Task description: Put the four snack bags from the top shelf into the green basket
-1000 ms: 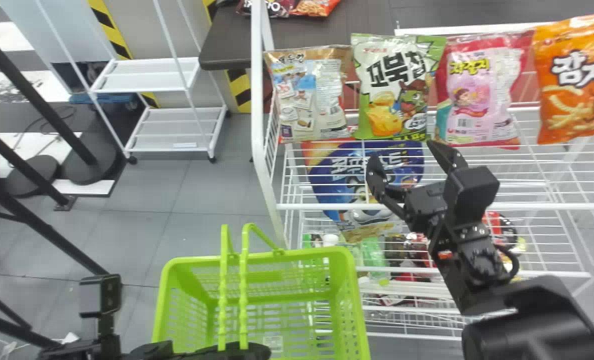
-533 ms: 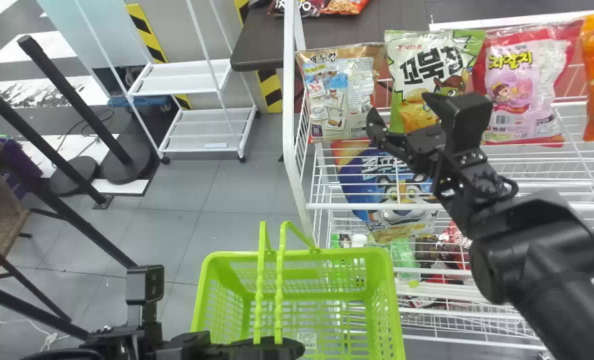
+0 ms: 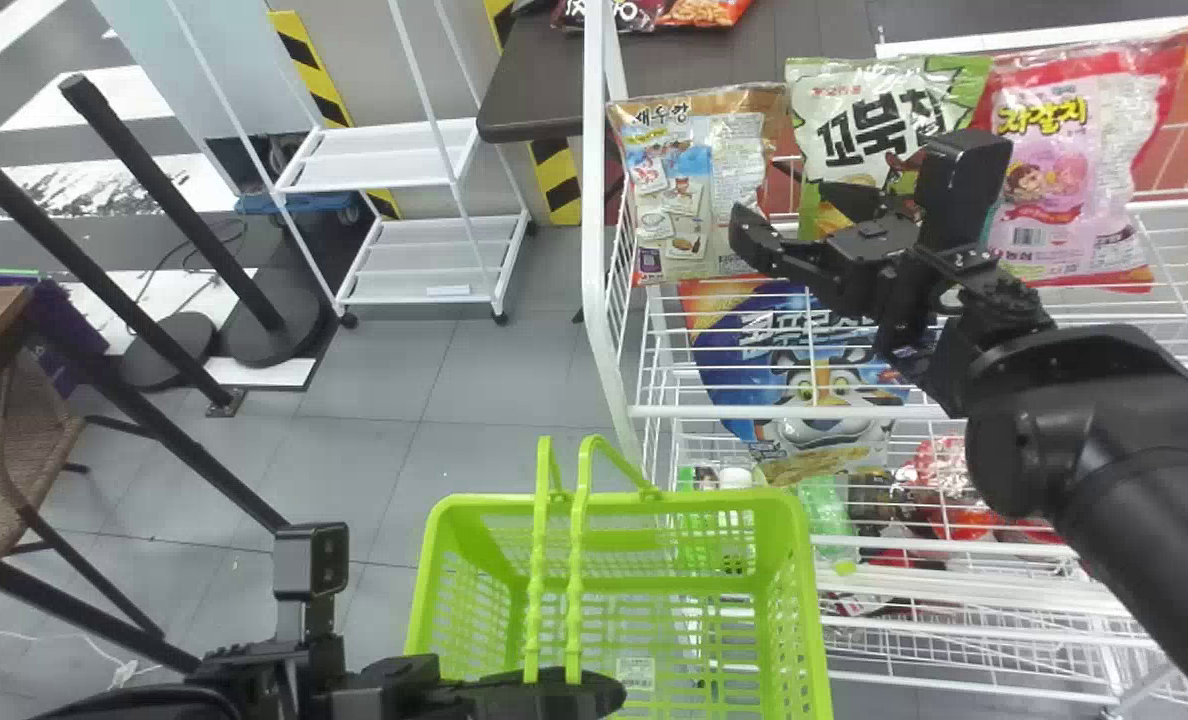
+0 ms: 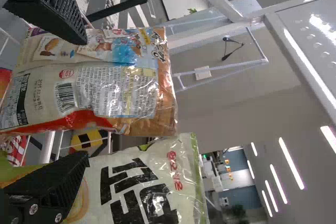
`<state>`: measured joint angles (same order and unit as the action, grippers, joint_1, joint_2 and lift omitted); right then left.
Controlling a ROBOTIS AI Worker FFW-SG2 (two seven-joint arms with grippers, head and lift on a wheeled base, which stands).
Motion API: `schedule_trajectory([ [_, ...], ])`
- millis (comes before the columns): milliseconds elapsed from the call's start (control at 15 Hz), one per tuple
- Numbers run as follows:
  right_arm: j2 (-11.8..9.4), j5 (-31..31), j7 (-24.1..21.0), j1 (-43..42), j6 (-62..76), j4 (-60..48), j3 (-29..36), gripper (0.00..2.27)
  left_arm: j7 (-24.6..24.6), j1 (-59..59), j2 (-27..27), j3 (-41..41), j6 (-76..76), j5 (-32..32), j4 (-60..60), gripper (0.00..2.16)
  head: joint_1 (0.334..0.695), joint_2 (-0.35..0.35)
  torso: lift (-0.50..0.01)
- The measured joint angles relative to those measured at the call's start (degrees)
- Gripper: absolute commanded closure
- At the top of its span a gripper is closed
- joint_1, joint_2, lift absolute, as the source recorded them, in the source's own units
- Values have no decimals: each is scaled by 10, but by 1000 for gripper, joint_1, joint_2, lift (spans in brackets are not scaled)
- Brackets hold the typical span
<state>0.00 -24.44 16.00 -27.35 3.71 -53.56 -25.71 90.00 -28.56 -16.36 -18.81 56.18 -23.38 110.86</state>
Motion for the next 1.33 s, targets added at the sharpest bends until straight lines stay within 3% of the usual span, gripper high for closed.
schedule_trajectory([
  [333,0,14,24,-86,18,133,-15,56,0,-2,-1,1,-16,-2,-7,2148,695,226,0],
  [600,0,11,49,-106,-41,141,-35,56,0,-3,1,1,-23,-5,-7,2148,695,246,0],
  [733,0,12,61,-112,-45,146,-44,174,0,-5,2,2,-30,-5,-7,2148,695,254,0],
  [800,0,13,74,-117,-44,153,-49,417,0,-6,3,1,-34,-5,-7,2148,695,257,0],
  [933,0,19,105,-125,-42,161,-53,1123,0,-7,4,2,-39,-5,-8,2148,695,269,0],
  [1067,0,24,121,-130,-43,164,-53,2000,0,-7,4,2,-43,-4,-9,2148,695,272,0],
  [1133,0,24,121,-131,-46,165,-52,2027,0,-7,5,2,-44,-4,-9,2148,695,272,0],
  [1200,0,24,119,-131,-53,165,-49,2213,0,-7,5,2,-45,-4,-9,2148,695,270,0],
  [1333,0,23,111,-131,-60,166,-44,2246,0,-7,5,2,-46,-4,-10,2148,695,264,0],
])
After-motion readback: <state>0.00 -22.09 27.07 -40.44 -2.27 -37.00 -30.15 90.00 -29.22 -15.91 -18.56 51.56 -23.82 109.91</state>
